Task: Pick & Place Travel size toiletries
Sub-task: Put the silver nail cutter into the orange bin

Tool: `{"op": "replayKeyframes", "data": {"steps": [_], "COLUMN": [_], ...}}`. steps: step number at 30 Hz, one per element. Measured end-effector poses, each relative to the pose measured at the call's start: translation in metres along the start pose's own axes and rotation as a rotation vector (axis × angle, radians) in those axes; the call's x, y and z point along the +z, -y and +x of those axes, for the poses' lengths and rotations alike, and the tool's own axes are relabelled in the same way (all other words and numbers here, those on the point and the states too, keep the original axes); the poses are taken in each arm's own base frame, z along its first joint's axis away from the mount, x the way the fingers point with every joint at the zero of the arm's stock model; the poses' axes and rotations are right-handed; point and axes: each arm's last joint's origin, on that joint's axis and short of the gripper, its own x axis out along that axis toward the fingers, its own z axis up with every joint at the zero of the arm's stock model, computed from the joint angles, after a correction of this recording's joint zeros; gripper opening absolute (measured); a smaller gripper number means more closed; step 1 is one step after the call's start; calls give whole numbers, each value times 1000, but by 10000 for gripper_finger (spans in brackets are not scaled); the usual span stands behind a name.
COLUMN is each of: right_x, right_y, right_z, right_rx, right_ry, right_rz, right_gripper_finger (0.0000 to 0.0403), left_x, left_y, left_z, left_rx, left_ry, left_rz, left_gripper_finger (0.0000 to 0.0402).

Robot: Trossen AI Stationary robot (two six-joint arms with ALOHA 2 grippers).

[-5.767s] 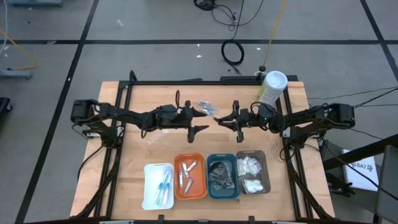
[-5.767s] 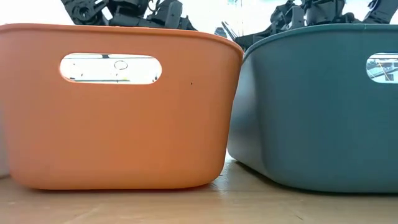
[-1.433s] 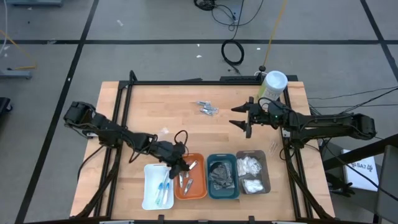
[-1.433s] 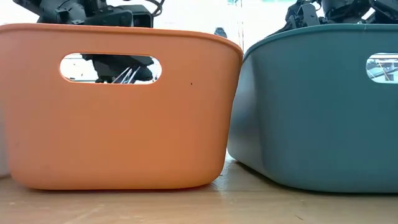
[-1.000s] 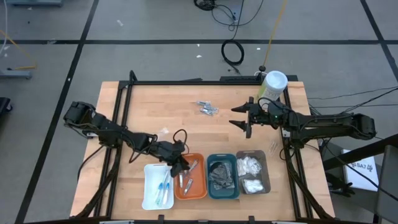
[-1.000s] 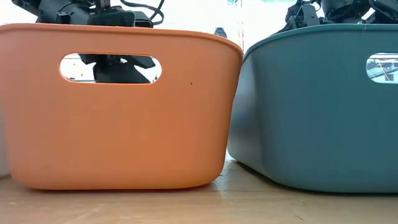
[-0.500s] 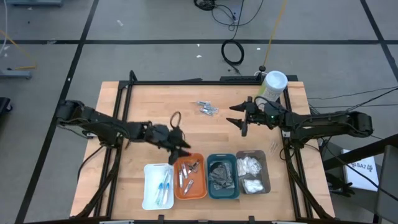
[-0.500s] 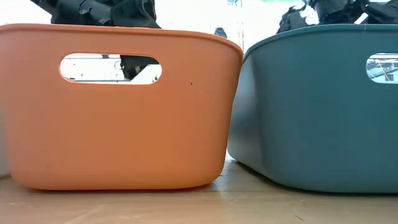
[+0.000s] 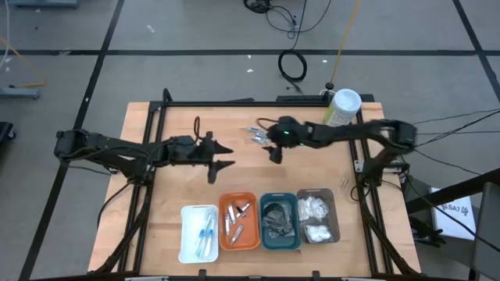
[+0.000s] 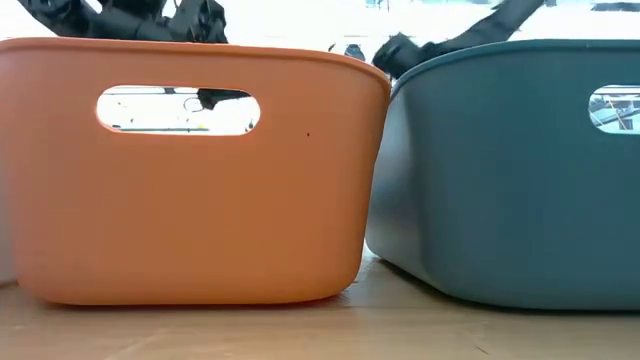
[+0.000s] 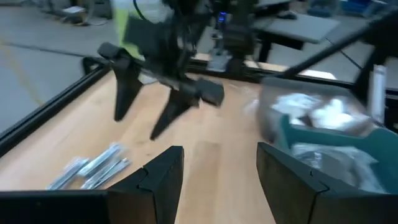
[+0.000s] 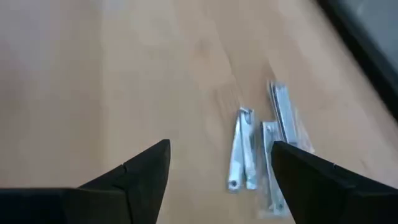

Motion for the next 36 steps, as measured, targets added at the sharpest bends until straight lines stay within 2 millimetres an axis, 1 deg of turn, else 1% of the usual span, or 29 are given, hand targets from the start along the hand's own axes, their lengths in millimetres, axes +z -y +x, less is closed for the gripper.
{"op": "replayKeyframes", "data": {"steps": [3, 5, 10, 14, 19, 24, 29, 36], "right_x": [-1, -2, -5, -12, -21, -25, -26, -29], "right_y": [8, 12, 20, 27, 36, 38, 37, 33], "right_z": [32, 49, 72, 81, 84, 83, 83, 82], "right_rx": [-3, -2, 17, 21, 65, 70, 74, 88], "right_ry": [-100, -138, -162, -186, -225, -261, -276, -310], "right_rz": [-49, -56, -60, -42, 13, 17, 9, -11], "right_gripper_finger": [265, 265, 265, 265, 264, 242, 192, 88], "left_x": [-15, -24, -34, -34, -33, -32, -32, -32], "left_y": [-12, -17, -20, -20, -19, -19, -19, -19], "left_z": [0, -1, -4, -4, -4, -4, -4, -4], "left_rx": [46, 67, 79, 76, 75, 73, 74, 74], "left_ry": [-21, -44, -65, -58, -51, -41, -42, -42], "left_rz": [-65, -119, -159, -157, -150, -143, -143, -144], "left_gripper_finger": [200, 200, 200, 200, 200, 200, 200, 200]}}
